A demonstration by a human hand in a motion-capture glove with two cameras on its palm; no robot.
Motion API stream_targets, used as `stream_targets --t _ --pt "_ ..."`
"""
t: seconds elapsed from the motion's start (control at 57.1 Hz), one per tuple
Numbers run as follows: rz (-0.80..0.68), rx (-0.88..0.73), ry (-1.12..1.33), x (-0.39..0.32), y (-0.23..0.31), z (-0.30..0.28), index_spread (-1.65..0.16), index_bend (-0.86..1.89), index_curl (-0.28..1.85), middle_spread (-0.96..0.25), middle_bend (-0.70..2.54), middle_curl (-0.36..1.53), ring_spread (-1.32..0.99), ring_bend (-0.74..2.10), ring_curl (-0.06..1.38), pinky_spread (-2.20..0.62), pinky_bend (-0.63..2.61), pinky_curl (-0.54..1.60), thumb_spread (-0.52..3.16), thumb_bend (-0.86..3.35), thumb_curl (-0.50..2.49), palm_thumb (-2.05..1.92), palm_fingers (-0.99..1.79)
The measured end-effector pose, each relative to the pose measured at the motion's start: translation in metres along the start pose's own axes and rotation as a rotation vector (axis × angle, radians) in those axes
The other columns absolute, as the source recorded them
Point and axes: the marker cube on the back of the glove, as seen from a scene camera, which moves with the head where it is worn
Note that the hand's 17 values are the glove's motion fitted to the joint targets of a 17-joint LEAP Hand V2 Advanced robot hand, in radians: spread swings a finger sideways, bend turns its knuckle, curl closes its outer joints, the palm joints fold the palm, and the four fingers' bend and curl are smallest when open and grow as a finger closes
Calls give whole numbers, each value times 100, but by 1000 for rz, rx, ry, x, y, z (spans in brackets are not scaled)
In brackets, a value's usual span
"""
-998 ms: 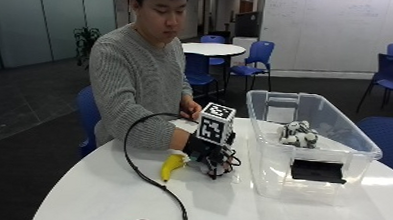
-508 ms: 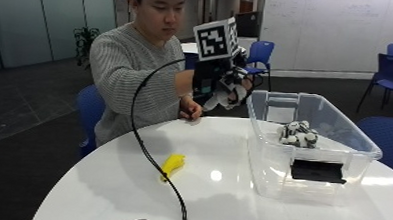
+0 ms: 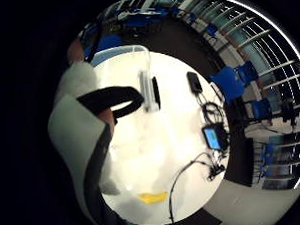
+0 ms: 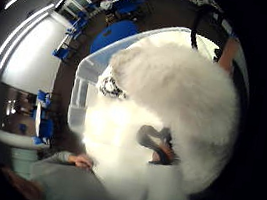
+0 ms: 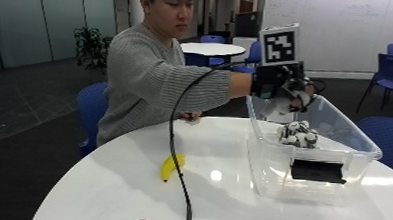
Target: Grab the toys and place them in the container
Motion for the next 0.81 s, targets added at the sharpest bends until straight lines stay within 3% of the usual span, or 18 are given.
stream_targets --t 0.21,0.385,0.508,0.578,0.683,0.805 --pt "-19 -59 368 5 -62 38 -22 69 116 -40 63 103 -64 69 68 -40 108 46 53 8 110 60 74" --pt "89 -125 172 -11 -76 71 -22 67 118 -41 59 105 -65 66 70 -40 109 45 56 6 114 59 71" --pt "111 -271 240 -4 -74 91 -23 62 118 -41 52 104 -65 64 71 -40 115 46 61 3 114 56 67" --pt "102 -382 246 -3 -69 99 -25 34 115 -41 45 101 -62 70 73 -38 122 48 75 -2 109 48 49" --pt "66 -422 187 -7 -66 101 -31 8 96 -35 15 86 -47 47 70 -23 137 51 99 -10 87 14 -20" --pt "47 -403 169 -14 -63 98 -36 8 77 -27 7 70 -32 29 60 -9 139 47 108 -5 71 1 -26"
